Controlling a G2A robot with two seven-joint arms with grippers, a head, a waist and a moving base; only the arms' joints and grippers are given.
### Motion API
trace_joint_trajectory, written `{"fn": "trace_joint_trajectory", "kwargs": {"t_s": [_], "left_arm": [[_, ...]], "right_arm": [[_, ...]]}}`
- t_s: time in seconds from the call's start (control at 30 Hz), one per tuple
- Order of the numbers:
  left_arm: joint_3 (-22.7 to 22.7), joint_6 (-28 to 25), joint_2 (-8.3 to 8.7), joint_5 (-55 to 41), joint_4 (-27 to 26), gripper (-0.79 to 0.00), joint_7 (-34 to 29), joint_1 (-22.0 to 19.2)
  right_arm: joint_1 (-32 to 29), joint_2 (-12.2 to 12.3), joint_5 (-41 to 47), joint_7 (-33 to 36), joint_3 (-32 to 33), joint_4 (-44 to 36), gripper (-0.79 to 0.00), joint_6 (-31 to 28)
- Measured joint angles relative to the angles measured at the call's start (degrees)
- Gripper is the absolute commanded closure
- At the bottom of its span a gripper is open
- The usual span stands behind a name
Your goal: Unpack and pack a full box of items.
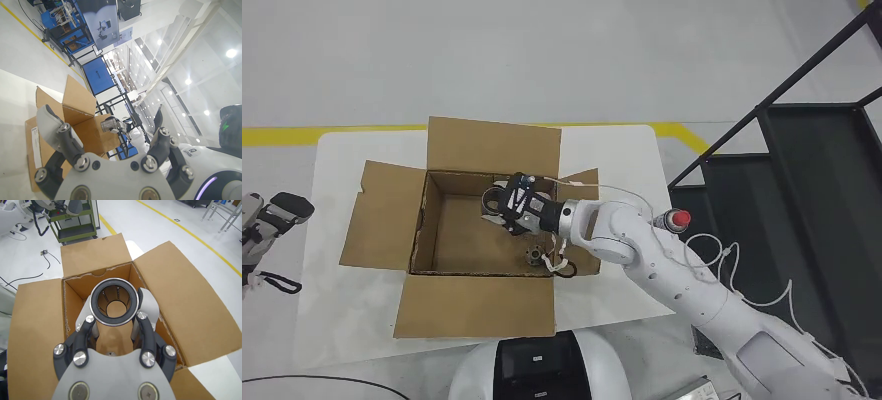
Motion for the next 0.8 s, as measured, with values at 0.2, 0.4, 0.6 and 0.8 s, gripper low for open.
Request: {"fn": "trace_joint_trajectory", "kwargs": {"t_s": [0.2, 0.4, 0.6, 0.8], "left_arm": [[0.0, 0.0, 0.00, 0.0, 0.0, -0.785, 0.0, 0.0], [0.0, 0.0, 0.00, 0.0, 0.0, -0.785, 0.0, 0.0], [0.0, 0.0, 0.00, 0.0, 0.0, -0.785, 0.0, 0.0], [0.0, 0.0, 0.00, 0.0, 0.0, -0.785, 0.0, 0.0]], "right_arm": [[5.8, -3.5, 0.1, -1.4, -6.6, 10.4, 0.000, -0.5], [9.4, -6.9, 0.1, -2.3, -11.8, 19.0, 0.000, -0.4], [12.0, -10.3, 0.5, -2.9, -15.4, 25.4, 0.000, -0.1], [14.4, -13.8, 0.4, -2.1, -18.5, 32.3, 0.000, -0.6]]}}
